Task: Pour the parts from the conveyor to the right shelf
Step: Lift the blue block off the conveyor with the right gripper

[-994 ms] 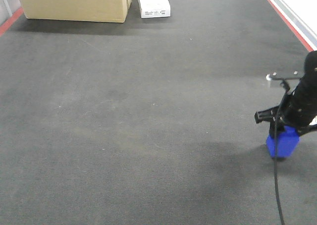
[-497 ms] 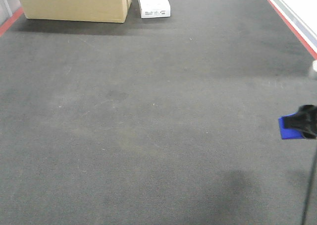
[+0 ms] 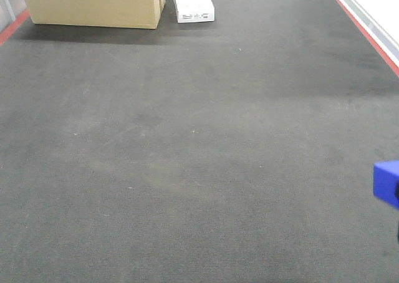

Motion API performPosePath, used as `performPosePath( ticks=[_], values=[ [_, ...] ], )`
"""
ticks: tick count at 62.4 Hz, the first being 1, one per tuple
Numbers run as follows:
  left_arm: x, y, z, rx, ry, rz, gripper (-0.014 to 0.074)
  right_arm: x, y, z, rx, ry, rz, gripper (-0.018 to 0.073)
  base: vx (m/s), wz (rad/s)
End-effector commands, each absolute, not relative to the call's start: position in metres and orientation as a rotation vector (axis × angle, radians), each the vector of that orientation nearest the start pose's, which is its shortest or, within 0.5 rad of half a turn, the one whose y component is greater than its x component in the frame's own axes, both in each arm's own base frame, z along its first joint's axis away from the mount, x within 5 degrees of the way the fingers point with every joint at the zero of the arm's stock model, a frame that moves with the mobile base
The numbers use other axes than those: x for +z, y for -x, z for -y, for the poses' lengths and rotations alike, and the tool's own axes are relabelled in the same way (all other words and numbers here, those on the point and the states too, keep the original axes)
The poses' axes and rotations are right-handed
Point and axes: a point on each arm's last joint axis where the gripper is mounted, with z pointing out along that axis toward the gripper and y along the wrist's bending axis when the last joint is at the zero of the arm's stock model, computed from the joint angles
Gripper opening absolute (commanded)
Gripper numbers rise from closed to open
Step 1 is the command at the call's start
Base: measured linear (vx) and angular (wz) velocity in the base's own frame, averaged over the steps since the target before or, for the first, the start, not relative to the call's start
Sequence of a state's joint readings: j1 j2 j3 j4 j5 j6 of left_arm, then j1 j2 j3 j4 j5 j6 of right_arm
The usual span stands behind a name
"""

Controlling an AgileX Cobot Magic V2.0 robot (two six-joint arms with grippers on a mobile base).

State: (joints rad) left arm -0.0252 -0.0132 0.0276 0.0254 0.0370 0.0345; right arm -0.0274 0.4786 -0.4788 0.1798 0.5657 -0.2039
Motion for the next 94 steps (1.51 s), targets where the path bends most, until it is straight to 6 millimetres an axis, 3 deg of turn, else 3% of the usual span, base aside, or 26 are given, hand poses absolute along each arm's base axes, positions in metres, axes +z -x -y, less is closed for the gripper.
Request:
performPosePath(
  ticks=[1, 12, 21, 94],
  values=[
    [0.198, -0.056, 0.002, 0.023, -0.06, -1.477, -0.0006, 0.297, -0.083, -0.006, 0.047, 0.06, -1.86, -0.0009, 0.0, 0.0],
    [0.198, -0.056, 0.002, 0.023, -0.06, -1.477, -0.0006, 0.282, -0.064, -0.004, 0.021, 0.047, -1.709, -0.0009, 0.0, 0.0],
    [0.198, -0.056, 0.002, 0.023, -0.06, -1.477, -0.0006, 0.283, -0.058, -0.003, 0.003, 0.037, -1.605, -0.0009, 0.0, 0.0],
    [0.198, -0.056, 0.002, 0.023, -0.06, -1.477, -0.0006, 0.278, -0.058, -0.004, 0.007, 0.041, -1.633, -0.0009, 0.0, 0.0]
  ],
)
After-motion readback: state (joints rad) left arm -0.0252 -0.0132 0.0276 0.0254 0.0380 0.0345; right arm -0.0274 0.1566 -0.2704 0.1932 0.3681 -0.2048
